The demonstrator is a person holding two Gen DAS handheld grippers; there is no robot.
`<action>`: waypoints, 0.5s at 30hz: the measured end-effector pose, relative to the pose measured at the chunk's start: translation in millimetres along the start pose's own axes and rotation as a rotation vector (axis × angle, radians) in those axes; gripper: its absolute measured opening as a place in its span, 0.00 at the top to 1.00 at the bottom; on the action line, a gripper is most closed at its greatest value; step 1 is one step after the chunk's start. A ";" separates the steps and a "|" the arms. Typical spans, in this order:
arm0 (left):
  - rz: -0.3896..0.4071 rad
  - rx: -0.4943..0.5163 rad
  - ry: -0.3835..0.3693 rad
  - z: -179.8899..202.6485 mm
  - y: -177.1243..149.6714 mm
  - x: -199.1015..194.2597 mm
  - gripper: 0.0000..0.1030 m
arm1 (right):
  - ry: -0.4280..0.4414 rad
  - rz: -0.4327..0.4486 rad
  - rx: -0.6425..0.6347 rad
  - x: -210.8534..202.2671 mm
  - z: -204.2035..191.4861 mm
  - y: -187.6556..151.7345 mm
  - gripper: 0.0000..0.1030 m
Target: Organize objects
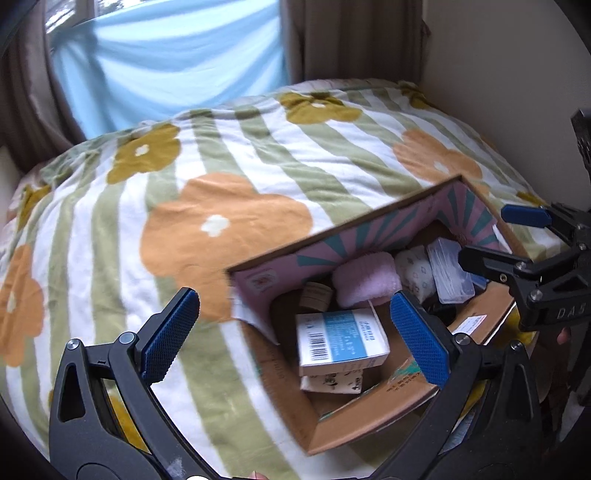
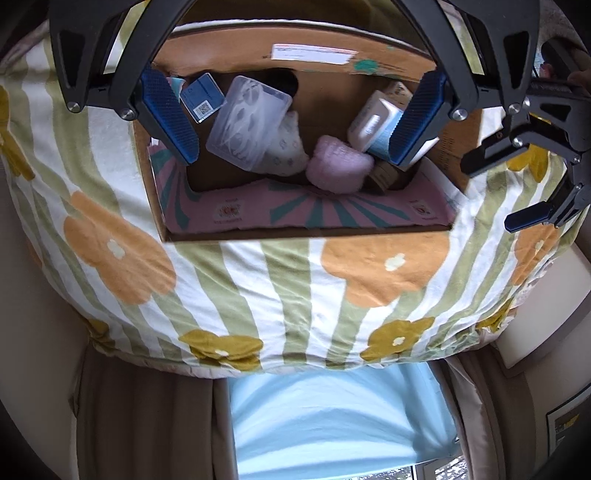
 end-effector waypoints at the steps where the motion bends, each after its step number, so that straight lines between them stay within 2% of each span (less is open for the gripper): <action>1: 0.009 -0.021 0.008 -9.6 3.2 -10.5 0.00 | 0.000 0.009 -0.005 -5.6 -7.4 4.4 0.01; 6: 0.064 -0.101 0.079 -60.5 11.4 -62.4 0.00 | 0.035 0.065 -0.025 -35.9 -55.6 26.5 0.01; 9: 0.105 -0.124 0.163 -95.2 6.1 -92.1 0.00 | 0.051 0.081 -0.046 -45.8 -86.3 31.5 0.01; 11: 0.124 -0.153 0.206 -117.5 -4.5 -109.0 0.00 | 0.073 0.090 -0.051 -48.8 -104.0 31.0 0.01; 15: 0.120 -0.222 0.232 -149.5 -37.1 -126.3 0.00 | 0.079 0.113 -0.070 -50.5 -138.6 22.3 0.01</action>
Point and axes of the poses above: each gripper's, at about its wrist camera, not at the fingertips, and x roughly the way its jaws point, z to its right, y to its top, the point moved 8 cm from there along x, roughly the way its jaws point, and after that the axes turned 3 degrees about y, right-handed, at the moved point
